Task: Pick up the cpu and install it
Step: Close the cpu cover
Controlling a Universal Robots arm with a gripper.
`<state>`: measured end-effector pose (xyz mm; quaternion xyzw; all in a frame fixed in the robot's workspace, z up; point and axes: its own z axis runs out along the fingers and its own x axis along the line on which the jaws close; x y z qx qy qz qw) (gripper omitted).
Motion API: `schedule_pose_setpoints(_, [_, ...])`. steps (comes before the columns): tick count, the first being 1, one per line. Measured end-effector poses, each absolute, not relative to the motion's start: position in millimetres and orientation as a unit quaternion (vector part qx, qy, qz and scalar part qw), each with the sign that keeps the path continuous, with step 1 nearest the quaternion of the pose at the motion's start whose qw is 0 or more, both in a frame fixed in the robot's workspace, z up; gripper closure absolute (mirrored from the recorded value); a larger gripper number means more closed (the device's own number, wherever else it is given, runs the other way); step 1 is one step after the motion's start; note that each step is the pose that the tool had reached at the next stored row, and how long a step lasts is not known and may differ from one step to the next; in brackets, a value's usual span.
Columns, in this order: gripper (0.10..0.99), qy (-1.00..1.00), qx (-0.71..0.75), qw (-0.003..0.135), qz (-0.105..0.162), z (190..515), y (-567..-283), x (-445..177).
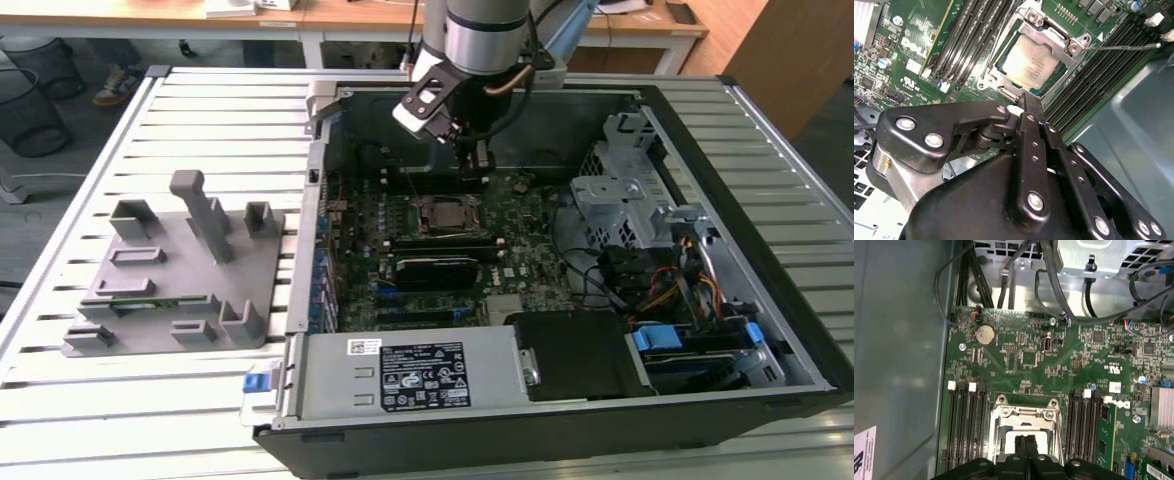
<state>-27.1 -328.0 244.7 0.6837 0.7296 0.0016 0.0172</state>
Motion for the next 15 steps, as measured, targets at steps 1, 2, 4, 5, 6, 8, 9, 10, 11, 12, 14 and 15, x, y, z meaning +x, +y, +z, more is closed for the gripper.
schedule_pose_setpoints(1, [0.980,0.730,0.684,0.017,0.002,244.5,-328.1,-27.1])
schedule_pose_setpoints(2, [0.980,0.730,0.684,0.017,0.002,244.5,-328.6,-27.3])
schedule_pose_setpoints(4, [0.980,0.730,0.684,0.017,0.002,244.2,-330.0,-27.5])
schedule_pose_setpoints(5, [0.980,0.730,0.684,0.017,0.002,244.0,-330.9,-27.6])
schedule_pose_setpoints(6, [0.980,0.730,0.684,0.017,0.002,243.9,-331.9,-27.8])
schedule_pose_setpoints(8, [0.980,0.730,0.684,0.017,0.002,243.7,-333.8,-28.4])
schedule_pose_setpoints(9, [0.980,0.730,0.684,0.017,0.002,243.6,-334.4,-28.9])
schedule_pose_setpoints(10, [0.980,0.730,0.684,0.017,0.002,243.4,-334.5,-29.3])
schedule_pose_setpoints(11, [0.980,0.730,0.684,0.017,0.002,243.3,-334.5,-30.0])
schedule_pose_setpoints(12, [0.980,0.730,0.684,0.017,0.002,243.1,-334.5,-31.0])
schedule_pose_setpoints(14, [0.980,0.730,0.684,0.017,0.002,242.9,-334.5,-33.4])
schedule_pose_setpoints(15, [0.980,0.730,0.684,0.017,0.002,242.7,-334.5,-34.5])
